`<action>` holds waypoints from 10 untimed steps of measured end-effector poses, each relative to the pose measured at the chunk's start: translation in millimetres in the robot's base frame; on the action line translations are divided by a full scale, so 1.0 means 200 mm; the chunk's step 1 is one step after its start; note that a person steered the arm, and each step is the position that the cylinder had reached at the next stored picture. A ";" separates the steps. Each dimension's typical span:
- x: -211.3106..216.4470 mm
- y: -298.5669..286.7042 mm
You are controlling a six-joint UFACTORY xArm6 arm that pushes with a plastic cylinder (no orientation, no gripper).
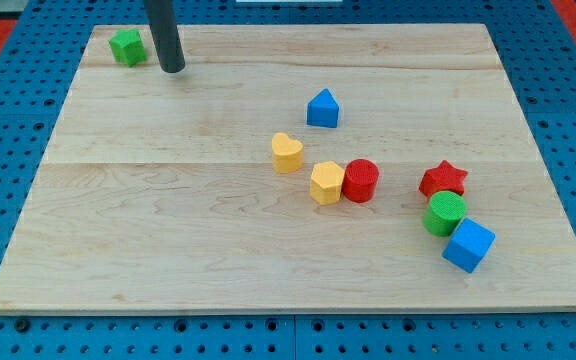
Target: Go and point your hand at the bottom of the yellow hexagon
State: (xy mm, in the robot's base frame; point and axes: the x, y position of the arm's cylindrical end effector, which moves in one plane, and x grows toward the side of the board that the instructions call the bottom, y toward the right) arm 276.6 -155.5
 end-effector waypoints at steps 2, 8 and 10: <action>0.14 0.35; 1.27 0.53; 1.46 1.38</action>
State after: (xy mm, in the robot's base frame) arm 568.7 119.6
